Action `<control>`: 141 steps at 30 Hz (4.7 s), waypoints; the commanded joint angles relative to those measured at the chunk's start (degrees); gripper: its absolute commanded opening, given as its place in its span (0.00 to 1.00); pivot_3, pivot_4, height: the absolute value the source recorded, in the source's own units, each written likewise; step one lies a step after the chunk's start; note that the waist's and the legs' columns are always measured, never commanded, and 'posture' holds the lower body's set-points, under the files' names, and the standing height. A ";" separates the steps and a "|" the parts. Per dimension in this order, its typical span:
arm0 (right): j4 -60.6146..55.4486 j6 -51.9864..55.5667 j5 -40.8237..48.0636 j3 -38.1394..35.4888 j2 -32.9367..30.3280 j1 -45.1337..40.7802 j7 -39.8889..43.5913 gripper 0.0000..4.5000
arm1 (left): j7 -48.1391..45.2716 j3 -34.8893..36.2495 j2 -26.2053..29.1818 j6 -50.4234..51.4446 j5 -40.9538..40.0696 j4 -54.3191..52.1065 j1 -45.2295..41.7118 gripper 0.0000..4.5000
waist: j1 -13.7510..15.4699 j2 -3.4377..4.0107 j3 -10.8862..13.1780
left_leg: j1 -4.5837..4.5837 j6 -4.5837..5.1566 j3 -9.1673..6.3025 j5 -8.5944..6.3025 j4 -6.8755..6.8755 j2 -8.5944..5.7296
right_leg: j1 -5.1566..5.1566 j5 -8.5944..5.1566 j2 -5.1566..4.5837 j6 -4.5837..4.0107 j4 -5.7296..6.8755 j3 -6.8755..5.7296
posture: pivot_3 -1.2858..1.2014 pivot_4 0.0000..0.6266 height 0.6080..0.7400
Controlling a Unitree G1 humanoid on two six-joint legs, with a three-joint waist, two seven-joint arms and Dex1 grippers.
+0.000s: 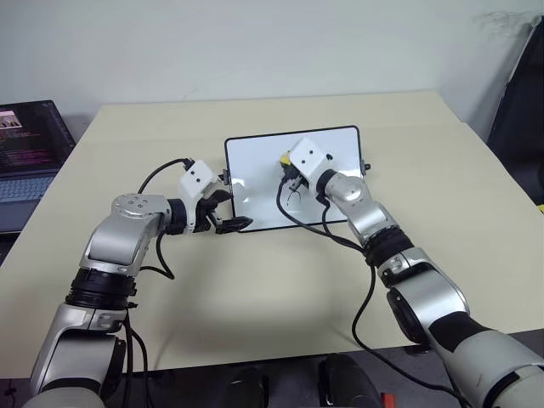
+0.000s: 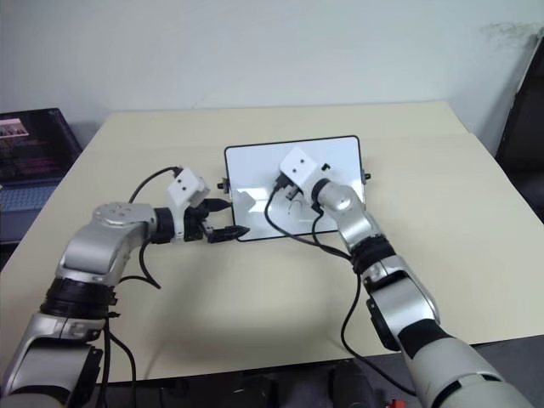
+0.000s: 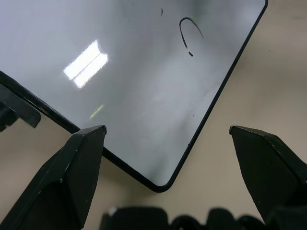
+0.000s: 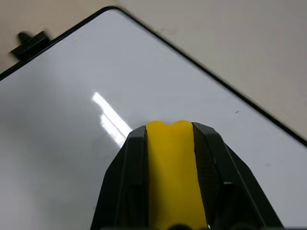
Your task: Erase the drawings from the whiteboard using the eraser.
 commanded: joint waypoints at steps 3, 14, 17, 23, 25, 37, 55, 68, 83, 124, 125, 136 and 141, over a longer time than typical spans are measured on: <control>-1.56 4.64 -3.45 4.05 -1.49 4.52 3.98 0.22 | 0.18 1.54 0.51 -0.28 -0.37 -1.69 -0.79 1.00 | -0.23 0.00 -0.01 | 0.07 0.00 0.00 0.00 0.01 0.00 | 0.05 0.01 0.00 0.00 0.02 0.00 | 0.52 0.24 1.00; -21.99 12.02 0.78 -0.45 -2.41 6.70 4.77 0.22 | -0.49 1.18 0.57 -0.48 -0.28 -1.25 -1.44 1.00 | -0.16 0.00 0.00 | -0.14 -0.09 -0.19 0.07 0.02 0.01 | -0.07 0.08 0.01 -0.08 0.01 -0.14 | 0.52 0.24 1.00; -25.70 13.24 1.24 -2.11 -3.18 7.02 3.57 0.22 | -1.49 0.76 0.94 -0.53 -0.42 -1.66 -0.95 1.00 | -0.09 0.01 0.02 | -0.41 -0.17 -0.21 0.11 0.01 0.00 | -0.34 0.08 -0.01 -0.08 -0.03 -0.14 | 0.52 0.24 1.00; -22.27 10.19 -0.48 -1.34 -4.10 10.49 0.90 0.22 | -5.01 -0.44 1.23 -0.57 -1.34 -4.78 0.66 1.00 | -0.04 0.01 0.02 | -0.43 -0.26 -0.12 0.12 -0.14 0.01 | -0.39 0.03 -0.03 -0.04 -0.21 -0.08 | 0.52 0.24 1.00; -20.98 9.49 -1.34 -0.15 -4.27 12.07 0.88 0.22 | -6.35 -1.02 1.56 -0.69 -1.45 -5.82 1.21 1.00 | -0.09 0.01 0.02 | -0.44 -0.25 -0.10 0.11 -0.14 0.02 | -0.39 0.03 -0.03 -0.04 -0.20 -0.08 | 0.52 0.24 1.00; -24.17 11.60 -4.01 7.17 -3.55 18.92 5.93 0.22 | -7.43 -1.41 2.09 -1.51 -0.31 -5.33 2.00 1.00 | -0.28 -0.01 0.01 | -0.05 -0.09 -0.06 0.05 0.00 0.05 | -0.02 0.03 0.05 -0.05 -0.01 -0.07 | 0.52 0.24 1.00; -34.31 16.83 -1.29 -0.55 -5.31 14.71 3.06 0.22 | -2.66 -0.06 0.96 -1.69 0.13 -0.80 0.35 1.00 | 0.20 0.00 0.02 | -0.37 -0.20 -0.17 0.07 -0.12 0.03 | -0.32 0.02 -0.02 -0.05 -0.19 -0.12 | 0.52 0.24 1.00; -34.06 20.52 -4.46 6.12 -7.86 21.19 8.57 0.22 | -2.75 -0.21 0.86 -1.52 -0.01 -1.20 0.17 1.00 | 0.21 -0.01 0.01 | -0.20 -0.13 -0.15 0.04 0.00 0.03 | -0.11 0.02 0.02 -0.05 -0.05 -0.14 | 0.52 0.24 1.00; -35.36 20.09 0.95 -0.59 -3.34 10.63 3.70 0.22 | -2.87 -0.15 1.09 -1.28 -0.14 -1.55 0.20 1.00 | 0.30 -0.01 0.03 | -0.37 -0.21 -0.20 0.08 -0.10 0.04 | -0.34 0.02 -0.02 -0.07 -0.14 -0.14 | 0.52 0.24 1.00; -31.19 16.76 -2.31 2.88 -7.29 11.62 5.32 0.22 | -2.93 -0.15 0.77 -1.08 -0.37 -1.77 -0.02 1.00 | 1.10 -0.01 0.03 | -0.43 -0.20 -0.19 0.07 -0.10 0.01 | -0.34 0.01 -0.02 -0.06 -0.21 -0.15 | 0.52 0.24 1.00; -30.86 16.81 -2.75 3.60 -7.22 12.22 5.53 0.22 | -2.93 -0.15 0.76 -1.06 -0.39 -1.80 0.00 1.00 | 1.10 -0.01 0.03 | -0.43 -0.20 -0.19 0.07 -0.10 0.01 | -0.34 0.01 -0.01 -0.06 -0.21 -0.15 | 0.52 0.24 1.00; -31.52 17.62 -5.06 8.69 -5.10 16.16 7.28 0.22 | -2.86 -0.17 0.73 -1.10 -0.34 -1.79 -0.02 1.00 | 0.73 -0.01 0.03 | -0.31 -0.17 -0.16 0.06 -0.02 0.03 | -0.26 0.02 0.02 -0.07 -0.06 -0.13 | 0.52 0.24 1.00; -32.34 18.55 -5.11 5.25 -5.93 14.06 4.31 0.22 | -2.92 -0.13 0.83 -1.05 -0.38 -1.89 0.11 1.00 | 0.90 -0.01 0.03 | -0.31 -0.18 -0.18 0.07 -0.02 0.02 | -0.26 0.02 0.02 -0.07 -0.05 -0.15 | 0.52 0.24 1.00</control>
